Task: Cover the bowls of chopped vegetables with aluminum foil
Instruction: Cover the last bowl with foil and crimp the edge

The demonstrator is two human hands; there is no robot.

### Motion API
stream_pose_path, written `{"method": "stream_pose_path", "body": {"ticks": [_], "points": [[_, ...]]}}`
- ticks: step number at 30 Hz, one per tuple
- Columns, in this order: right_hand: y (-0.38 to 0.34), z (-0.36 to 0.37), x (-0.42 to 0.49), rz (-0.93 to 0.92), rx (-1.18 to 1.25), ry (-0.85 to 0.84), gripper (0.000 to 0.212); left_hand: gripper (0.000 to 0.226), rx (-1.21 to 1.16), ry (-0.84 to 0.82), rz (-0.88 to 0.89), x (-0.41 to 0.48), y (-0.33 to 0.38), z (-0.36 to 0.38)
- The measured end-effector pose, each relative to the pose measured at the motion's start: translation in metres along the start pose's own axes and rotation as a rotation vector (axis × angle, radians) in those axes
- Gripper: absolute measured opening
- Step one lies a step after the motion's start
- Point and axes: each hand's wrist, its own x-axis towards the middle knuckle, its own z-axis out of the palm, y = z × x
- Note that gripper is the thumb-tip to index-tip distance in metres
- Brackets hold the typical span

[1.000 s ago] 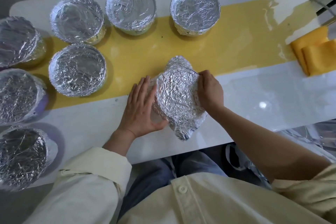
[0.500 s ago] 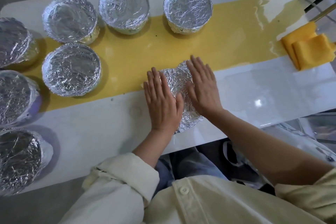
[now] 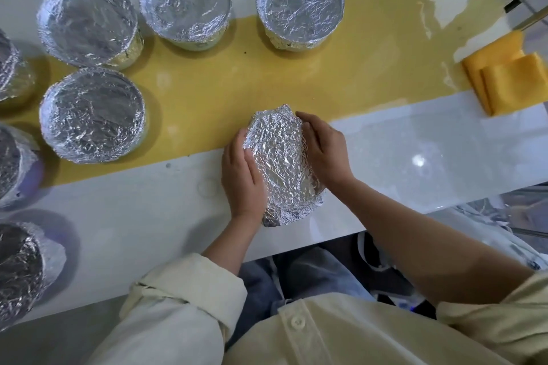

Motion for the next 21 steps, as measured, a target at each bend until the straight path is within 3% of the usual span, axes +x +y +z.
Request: {"method": "stream_pose_path", "body": {"ticks": [8,13,15,17,19,21], "points": [[0.003,-0.001,0.001,0.147,0.21,-0.047,0.026,0.04,-0.251,0.042,-0.241,0.003,-0.004,0.001],[0.004,-0.002,-0.001,0.143,0.106,-0.086,0.032,0.042,-0.387,0.016,-0.497,0.007,0.0,-0.003],[0.003,-0.007,-0.002,0.019,-0.041,-0.021,0.04,0.051,-0.195,0.062,-0.369,0.005,0.003,-0.009],[0.002,-0.013,-0.002,-0.251,-0.226,0.017,0.044,0.053,0.03,0.115,-0.126,-0.001,0.006,-0.01],[0.002,-0.012,-0.001,-0.471,-0.346,-0.069,0.047,0.052,0.186,0.086,0.052,-0.005,0.008,-0.002],[0.002,-0.007,-0.002,-0.495,-0.357,-0.151,0.049,0.051,0.224,0.02,0.097,-0.007,0.008,0.003]]}}
